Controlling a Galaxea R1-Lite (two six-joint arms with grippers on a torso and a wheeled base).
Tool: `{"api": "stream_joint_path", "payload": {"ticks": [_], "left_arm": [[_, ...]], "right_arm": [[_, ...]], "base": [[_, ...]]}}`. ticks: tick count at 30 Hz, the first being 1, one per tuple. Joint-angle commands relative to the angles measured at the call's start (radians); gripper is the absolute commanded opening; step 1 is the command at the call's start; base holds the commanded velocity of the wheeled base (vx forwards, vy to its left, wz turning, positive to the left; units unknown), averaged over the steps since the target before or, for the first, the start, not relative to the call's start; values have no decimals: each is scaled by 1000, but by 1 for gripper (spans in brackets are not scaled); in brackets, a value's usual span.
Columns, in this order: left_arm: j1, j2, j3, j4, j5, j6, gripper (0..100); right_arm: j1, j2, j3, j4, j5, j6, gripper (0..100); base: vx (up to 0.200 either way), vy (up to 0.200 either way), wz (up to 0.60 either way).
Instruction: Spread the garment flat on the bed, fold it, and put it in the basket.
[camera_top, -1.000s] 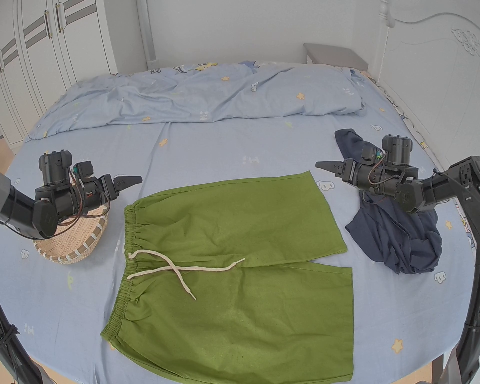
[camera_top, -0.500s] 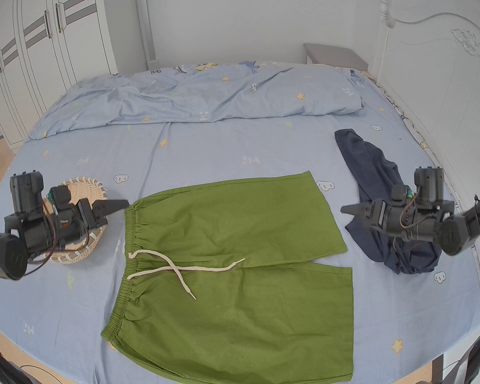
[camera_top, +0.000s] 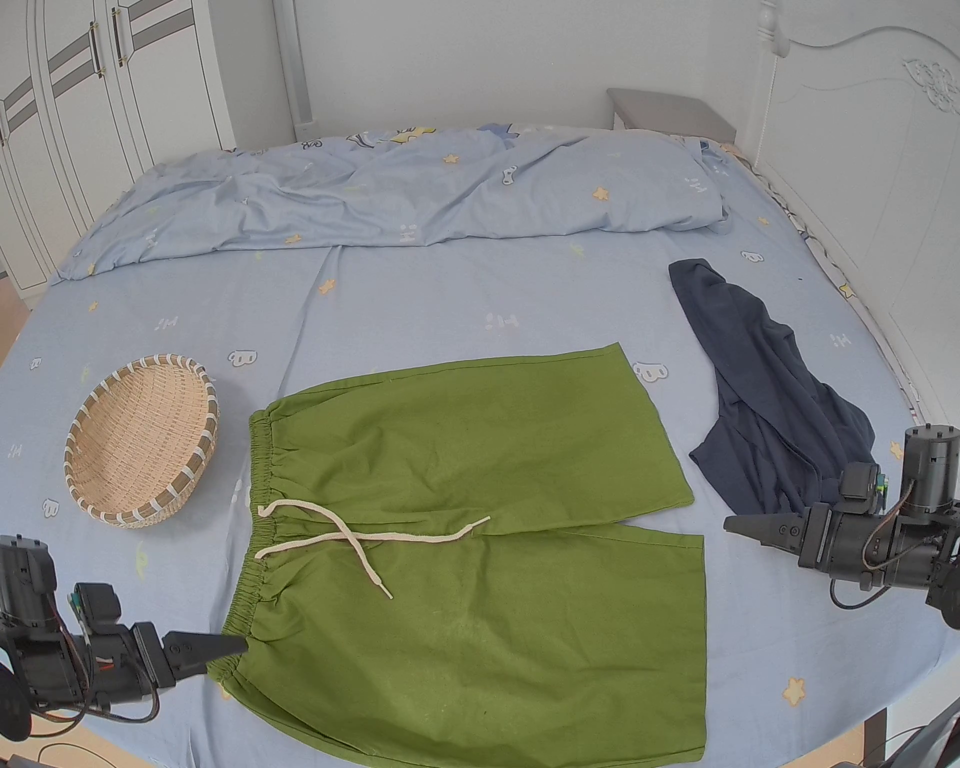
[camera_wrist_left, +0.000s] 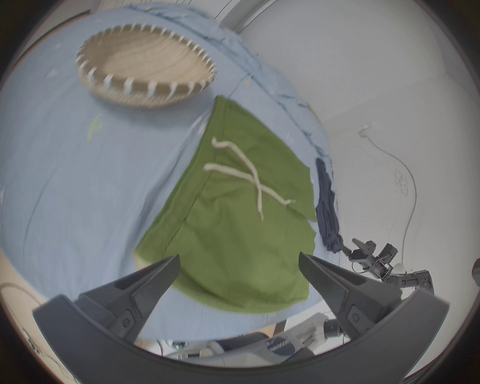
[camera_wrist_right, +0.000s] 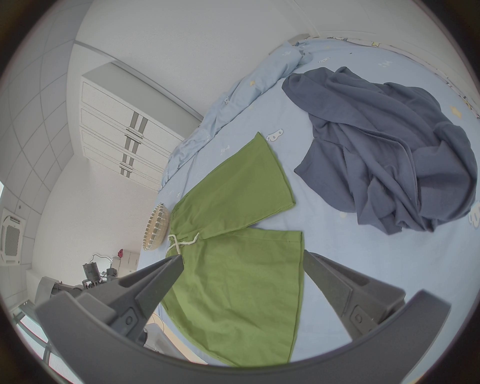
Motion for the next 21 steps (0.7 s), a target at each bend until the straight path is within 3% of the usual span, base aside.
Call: {"api": "stream_joint_path", "payload": {"ticks": [1, 10, 15, 21], "left_arm": [[-3, -88, 18, 94, -3, 0, 100], [26, 144, 6, 128, 9, 110, 100], [117, 299, -6, 88, 5, 182, 100], [215, 350, -6, 60, -6, 303, 100]], "right_arm": [[15, -65, 45, -15, 5, 1, 100], [26, -62, 48, -15, 5, -1, 100], [20, -64, 48, -15, 5, 1, 100], [18, -47, 50, -17, 5, -1, 100]], "base": [[0, 0, 0], [0, 0, 0], [0, 0, 0], [0, 0, 0]]}}
